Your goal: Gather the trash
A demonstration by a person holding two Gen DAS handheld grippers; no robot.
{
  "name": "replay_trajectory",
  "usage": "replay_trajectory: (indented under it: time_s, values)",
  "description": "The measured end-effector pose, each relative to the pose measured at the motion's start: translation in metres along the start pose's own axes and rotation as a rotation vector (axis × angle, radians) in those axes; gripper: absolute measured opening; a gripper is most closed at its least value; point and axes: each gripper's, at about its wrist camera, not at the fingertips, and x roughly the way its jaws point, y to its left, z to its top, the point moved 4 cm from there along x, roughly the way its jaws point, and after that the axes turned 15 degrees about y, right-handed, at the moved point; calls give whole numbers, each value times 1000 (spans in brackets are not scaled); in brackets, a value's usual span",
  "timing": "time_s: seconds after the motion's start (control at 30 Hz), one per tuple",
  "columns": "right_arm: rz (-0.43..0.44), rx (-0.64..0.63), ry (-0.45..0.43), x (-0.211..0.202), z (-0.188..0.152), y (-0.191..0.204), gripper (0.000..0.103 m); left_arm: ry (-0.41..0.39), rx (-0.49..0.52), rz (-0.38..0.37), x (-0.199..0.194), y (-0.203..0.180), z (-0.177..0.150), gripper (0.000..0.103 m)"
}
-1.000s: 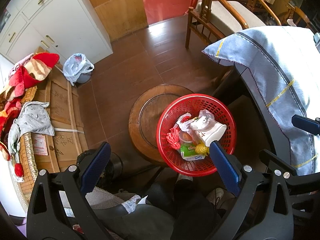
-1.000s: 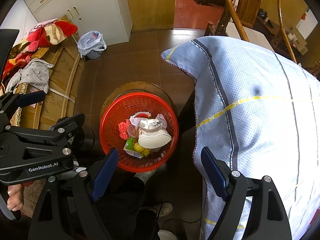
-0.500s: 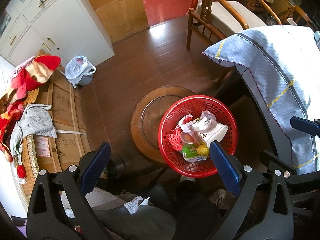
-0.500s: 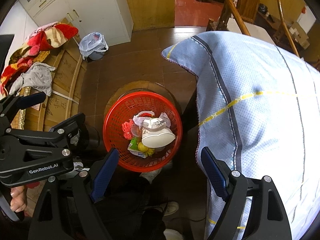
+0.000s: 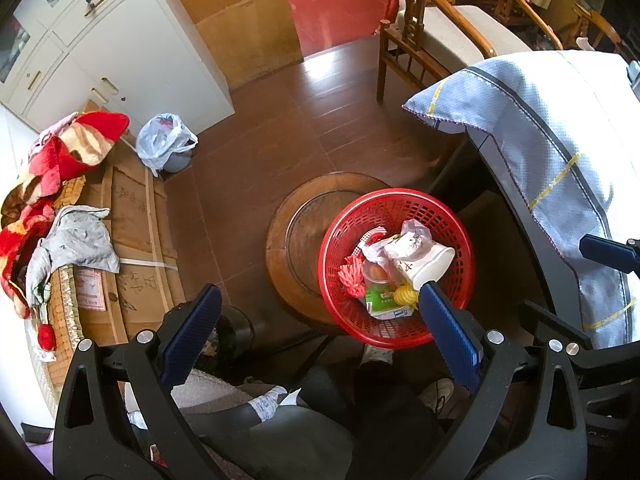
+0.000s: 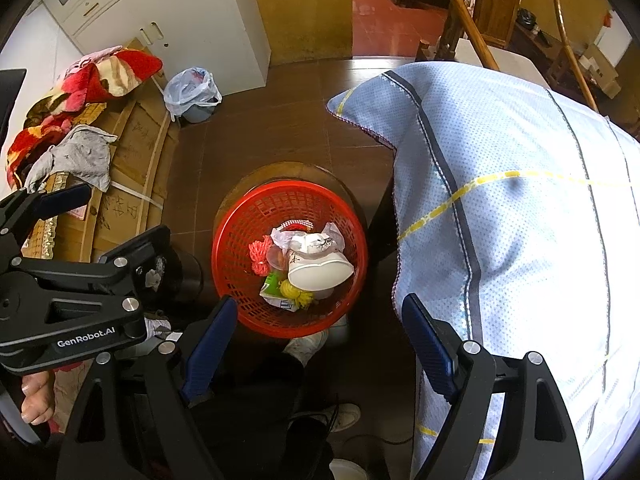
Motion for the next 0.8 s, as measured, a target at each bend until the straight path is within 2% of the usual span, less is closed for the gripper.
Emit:
replay_trajectory:
  time_s: [0.8]
  values:
    - [-5,-7,-20,-8,-3,-1,83,-15,-3,13,-8,-4,-2,95]
